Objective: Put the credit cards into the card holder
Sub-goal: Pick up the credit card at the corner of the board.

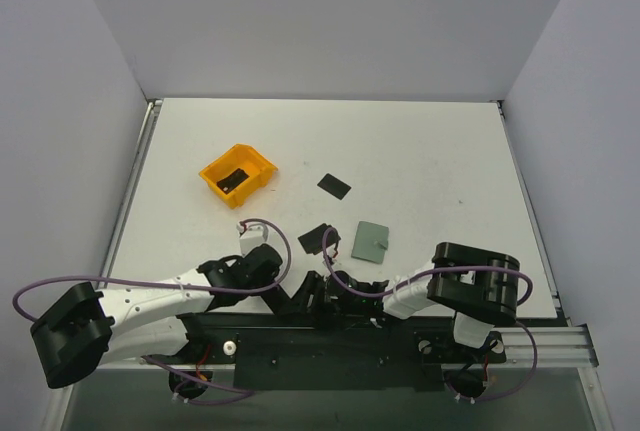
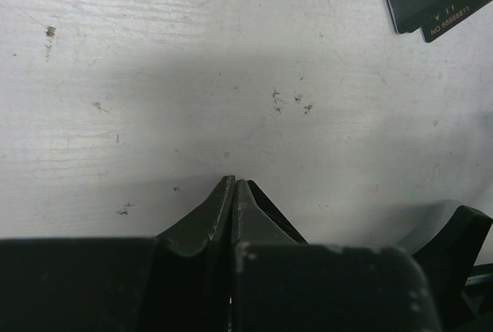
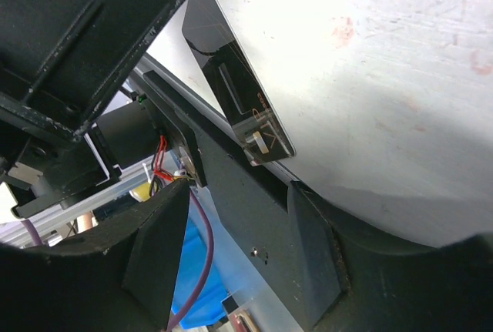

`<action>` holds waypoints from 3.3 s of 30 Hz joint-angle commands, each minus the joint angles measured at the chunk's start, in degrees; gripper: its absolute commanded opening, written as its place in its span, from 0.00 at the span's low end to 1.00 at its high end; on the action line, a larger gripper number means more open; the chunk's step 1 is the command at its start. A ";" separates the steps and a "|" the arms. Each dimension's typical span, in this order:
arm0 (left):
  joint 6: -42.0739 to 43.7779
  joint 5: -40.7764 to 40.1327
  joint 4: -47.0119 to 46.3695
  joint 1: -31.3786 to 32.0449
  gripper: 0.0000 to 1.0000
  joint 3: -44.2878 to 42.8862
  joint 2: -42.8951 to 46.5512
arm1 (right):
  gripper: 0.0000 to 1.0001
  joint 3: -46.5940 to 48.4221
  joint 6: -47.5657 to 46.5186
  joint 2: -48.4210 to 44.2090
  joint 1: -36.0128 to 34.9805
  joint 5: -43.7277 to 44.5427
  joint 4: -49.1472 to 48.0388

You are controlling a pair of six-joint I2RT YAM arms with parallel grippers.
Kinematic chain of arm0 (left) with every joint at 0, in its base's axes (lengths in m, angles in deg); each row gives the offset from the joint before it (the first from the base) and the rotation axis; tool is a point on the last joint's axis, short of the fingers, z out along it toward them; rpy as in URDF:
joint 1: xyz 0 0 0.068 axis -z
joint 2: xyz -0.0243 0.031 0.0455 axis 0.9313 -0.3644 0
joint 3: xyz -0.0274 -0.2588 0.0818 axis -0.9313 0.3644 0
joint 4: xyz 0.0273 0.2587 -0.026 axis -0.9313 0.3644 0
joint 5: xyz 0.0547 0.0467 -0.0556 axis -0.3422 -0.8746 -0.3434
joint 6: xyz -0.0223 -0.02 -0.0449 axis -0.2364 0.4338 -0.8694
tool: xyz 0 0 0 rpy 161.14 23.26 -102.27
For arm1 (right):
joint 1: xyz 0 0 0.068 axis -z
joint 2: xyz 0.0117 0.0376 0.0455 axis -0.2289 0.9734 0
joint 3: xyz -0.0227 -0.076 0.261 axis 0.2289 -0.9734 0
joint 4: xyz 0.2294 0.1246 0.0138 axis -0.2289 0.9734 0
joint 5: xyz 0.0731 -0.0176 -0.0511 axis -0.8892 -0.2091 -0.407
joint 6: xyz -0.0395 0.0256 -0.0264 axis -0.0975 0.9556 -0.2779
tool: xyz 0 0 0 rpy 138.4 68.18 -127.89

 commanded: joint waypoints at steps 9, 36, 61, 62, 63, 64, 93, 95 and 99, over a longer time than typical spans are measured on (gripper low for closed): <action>-3.71 1.79 1.57 3.18 0.07 2.13 -2.25 | 0.50 -0.20 -0.95 4.74 2.88 5.74 1.90; -7.58 0.83 6.75 5.12 0.06 3.71 3.02 | 0.45 -1.95 -0.69 0.09 2.53 8.82 9.28; -9.43 1.79 5.52 6.87 0.06 3.80 2.15 | 0.30 -3.71 -3.49 -2.38 1.92 14.70 7.53; -9.52 1.79 5.44 6.87 0.06 3.80 2.06 | 0.28 -3.54 -3.58 -2.64 1.91 14.71 7.53; -9.60 1.97 5.52 6.96 0.06 3.80 2.06 | 0.28 -3.54 -4.19 -2.90 1.83 14.71 7.27; -9.69 2.05 5.44 6.96 0.06 3.80 2.06 | 0.27 -3.62 -4.29 -2.99 1.83 14.79 6.92; -10.22 2.50 5.26 7.93 0.06 3.27 3.82 | 0.14 -3.89 -6.13 -5.19 0.86 15.32 5.42; -10.48 2.58 5.35 8.37 0.06 3.27 3.73 | 0.13 -3.71 -6.22 -4.93 0.77 15.15 4.90; -11.36 2.67 5.00 9.25 0.06 3.80 4.08 | 0.10 -3.62 -6.22 -4.31 0.68 15.06 3.93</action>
